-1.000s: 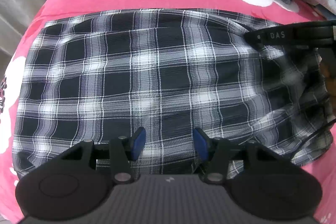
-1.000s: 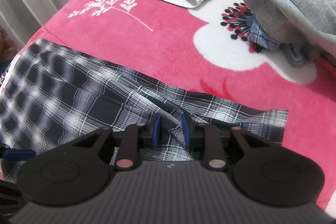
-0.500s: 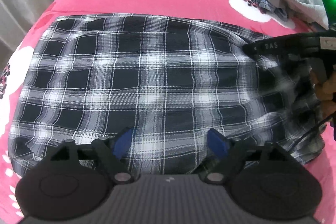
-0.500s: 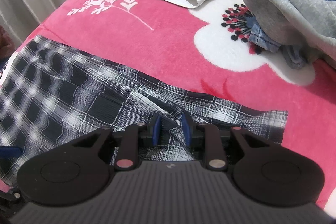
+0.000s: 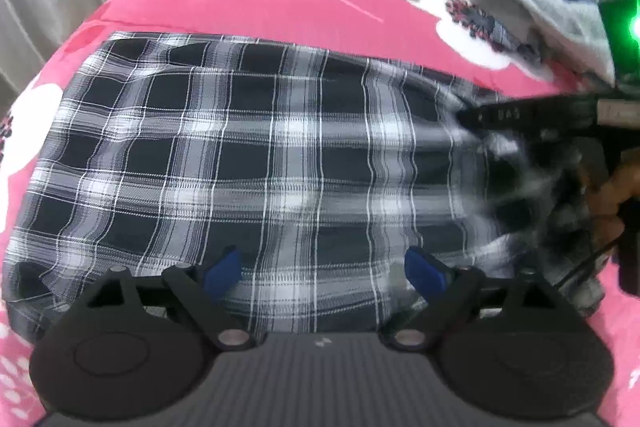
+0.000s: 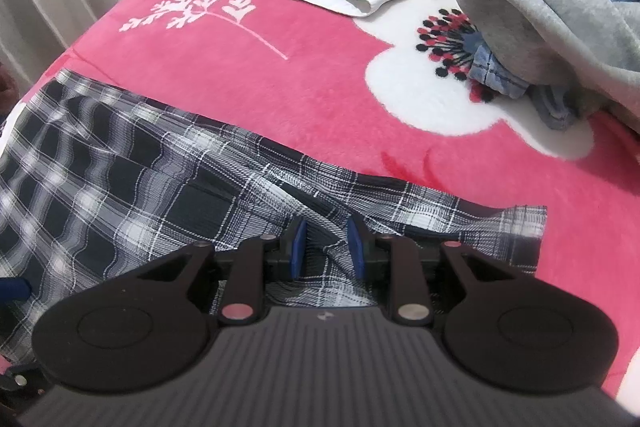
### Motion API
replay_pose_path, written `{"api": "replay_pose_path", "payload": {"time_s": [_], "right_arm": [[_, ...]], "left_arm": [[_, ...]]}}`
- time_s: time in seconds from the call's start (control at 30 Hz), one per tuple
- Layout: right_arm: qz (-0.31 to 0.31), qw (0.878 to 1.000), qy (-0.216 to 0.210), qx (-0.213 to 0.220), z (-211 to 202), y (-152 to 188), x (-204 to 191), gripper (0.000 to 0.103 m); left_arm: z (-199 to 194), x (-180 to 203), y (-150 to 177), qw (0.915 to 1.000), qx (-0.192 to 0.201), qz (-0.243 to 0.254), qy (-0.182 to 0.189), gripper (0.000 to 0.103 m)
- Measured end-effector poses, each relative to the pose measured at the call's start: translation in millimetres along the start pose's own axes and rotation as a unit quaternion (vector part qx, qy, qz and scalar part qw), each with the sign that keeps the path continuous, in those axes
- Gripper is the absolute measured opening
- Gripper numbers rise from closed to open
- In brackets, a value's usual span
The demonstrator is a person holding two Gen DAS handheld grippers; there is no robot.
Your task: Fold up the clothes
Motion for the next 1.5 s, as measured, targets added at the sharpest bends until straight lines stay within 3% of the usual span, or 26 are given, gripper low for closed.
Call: {"api": "replay_pose_path", "payload": {"time_s": [0.2, 0.3, 0.33, 0.47, 0.5, 0.57, 0.63, 0.7, 0.77, 0.83, 0.9, 1.03, 1.07, 1.13, 1.27, 1.4, 1.5], "right_arm": [[-0.012, 1.000, 0.021, -0.017, 0, -5, -5, 0.023], [-0.001, 0.999, 0.035, 0.004, -20, -19, -11, 0.023], [0.001, 0.999, 0.027, 0.020, -31, -25, -20, 0.024], [0.012, 0.997, -0.045, 0.060, -63, -48, -80, 0.033], [0.019, 0.995, -0.073, 0.062, -64, -53, -99, 0.035], [0.033, 0.990, -0.126, 0.058, -61, -63, -137, 0.047], [0.048, 0.983, -0.173, 0.045, -50, -73, -176, 0.049], [0.055, 0.979, -0.193, 0.026, -34, -79, -211, 0.051], [0.051, 0.982, -0.183, 0.006, -15, -85, -240, 0.053], [0.038, 0.985, -0.169, -0.018, 1, -87, -261, 0.053], [0.020, 0.988, -0.151, -0.038, 16, -89, -280, 0.053], [-0.007, 0.990, -0.132, -0.046, 22, -87, -293, 0.056], [-0.014, 0.991, -0.127, -0.048, 24, -87, -296, 0.058], [-0.027, 0.991, -0.118, -0.052, 27, -85, -302, 0.065], [-0.054, 0.992, -0.099, -0.059, 33, -83, -314, 0.079], [-0.074, 0.991, -0.088, -0.063, 36, -81, -320, 0.076], [-0.074, 0.991, -0.092, -0.057, 32, -81, -310, 0.050]], "left_arm": [[-11, -12, -11, 0.9988, 0.011, -0.028, 0.038, 0.090], [-40, -46, -15, 0.9958, 0.048, -0.058, 0.053, 0.090], [-49, -62, -15, 0.9945, 0.068, -0.068, 0.042, 0.090], [-72, -128, -11, 0.9903, 0.112, -0.080, -0.016, 0.091], [-69, -142, -9, 0.9917, 0.100, -0.077, -0.027, 0.091], [-63, -169, -4, 0.9936, 0.075, -0.071, -0.047, 0.090], [-55, -185, 1, 0.9946, 0.051, -0.082, -0.037, 0.084], [-47, -200, 6, 0.9950, 0.029, -0.092, -0.027, 0.078], [-40, -202, 9, 0.9960, 0.022, -0.086, -0.007, 0.075], [-35, -203, 11, 0.9964, 0.020, -0.082, 0.007, 0.062], [-32, -202, 13, 0.9965, 0.023, -0.079, 0.015, 0.056], [-27, -200, 15, 0.9968, 0.032, -0.070, 0.023, 0.038], [-27, -199, 16, 0.9964, 0.035, -0.073, 0.025, 0.035], [-28, -199, 16, 0.9950, 0.040, -0.084, 0.035, 0.016], [-43, -190, 13, 0.9948, 0.068, -0.057, 0.050, 0.011], [-70, -166, 9, 0.9904, 0.100, -0.018, 0.094, 0.010], [-82, -143, 7, 0.9870, 0.111, 0.013, 0.115, 0.010]]}}
Point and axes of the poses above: each gripper's, at about its wrist camera, not at the fingertips, and z roughly the way its jaws point, x to its right, y to its underside, the point moved 7 cm from there along z, roughly the way its jaws point, and after that the axes turned 7 degrees about -z, right-handed, at the moved point
